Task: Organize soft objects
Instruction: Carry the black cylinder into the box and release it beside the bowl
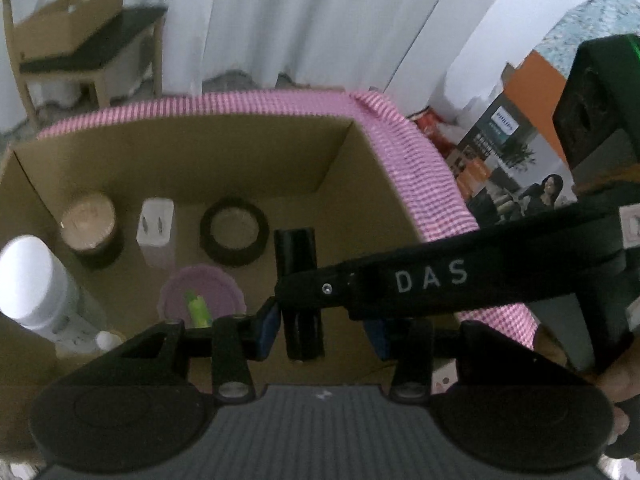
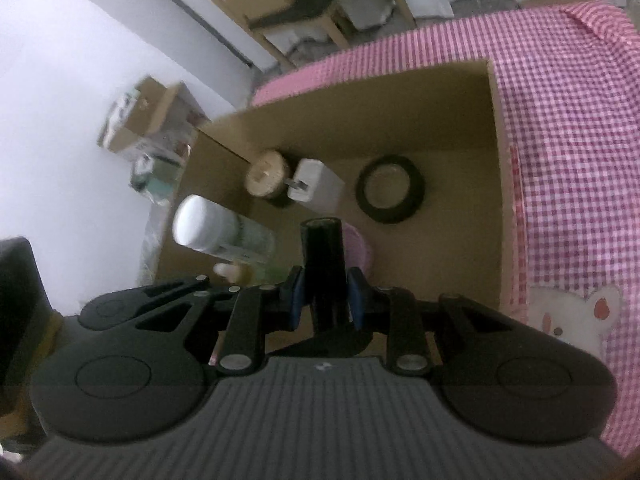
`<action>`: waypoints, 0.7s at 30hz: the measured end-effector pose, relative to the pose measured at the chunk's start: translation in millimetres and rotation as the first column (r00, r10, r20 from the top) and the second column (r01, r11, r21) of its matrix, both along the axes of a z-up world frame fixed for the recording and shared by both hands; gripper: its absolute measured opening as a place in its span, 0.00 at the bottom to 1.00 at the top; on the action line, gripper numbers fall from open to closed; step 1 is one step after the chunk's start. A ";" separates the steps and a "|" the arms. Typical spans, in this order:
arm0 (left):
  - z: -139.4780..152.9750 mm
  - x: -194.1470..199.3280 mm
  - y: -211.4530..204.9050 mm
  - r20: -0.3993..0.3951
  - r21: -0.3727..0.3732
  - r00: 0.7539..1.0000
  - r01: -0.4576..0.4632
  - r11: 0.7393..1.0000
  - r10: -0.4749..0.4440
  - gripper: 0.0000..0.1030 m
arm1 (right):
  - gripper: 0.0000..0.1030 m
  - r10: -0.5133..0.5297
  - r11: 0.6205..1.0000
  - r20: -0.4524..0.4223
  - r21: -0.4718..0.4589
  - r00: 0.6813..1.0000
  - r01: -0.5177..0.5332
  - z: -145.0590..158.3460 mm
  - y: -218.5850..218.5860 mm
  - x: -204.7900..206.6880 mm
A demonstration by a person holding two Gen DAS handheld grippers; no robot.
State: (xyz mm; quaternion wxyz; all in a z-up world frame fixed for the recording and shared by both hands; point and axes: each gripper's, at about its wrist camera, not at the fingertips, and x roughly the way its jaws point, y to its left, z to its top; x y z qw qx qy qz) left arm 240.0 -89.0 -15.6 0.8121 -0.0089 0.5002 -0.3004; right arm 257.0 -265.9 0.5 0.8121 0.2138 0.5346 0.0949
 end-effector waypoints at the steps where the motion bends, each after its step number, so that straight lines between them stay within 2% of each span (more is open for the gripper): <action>1: -5.8 4.3 0.4 -0.021 -0.001 1.000 -0.003 1.000 0.003 0.44 | 0.21 0.007 1.000 -0.015 -0.009 1.000 -0.007 -3.9 2.4 1.6; 9: -38.5 24.8 0.8 -0.146 0.013 0.989 -0.006 1.000 0.008 0.44 | 0.21 0.058 0.992 -0.156 -0.102 0.986 -0.074 -31.7 13.9 27.1; 13: -51.4 32.7 3.4 -0.218 0.012 0.976 -0.010 1.000 0.013 0.44 | 0.18 0.074 0.986 -0.220 -0.130 0.973 -0.105 -45.5 20.2 37.7; 17: -50.7 34.0 2.7 -0.214 0.008 0.977 -0.005 1.000 0.007 0.44 | 0.17 0.077 0.981 -0.264 -0.154 0.961 -0.121 -55.1 22.5 42.9; 21: -40.8 30.4 4.0 -0.188 -0.016 0.982 0.002 1.000 -0.005 0.46 | 0.19 0.070 0.983 -0.259 -0.145 0.963 -0.110 -53.8 22.9 41.3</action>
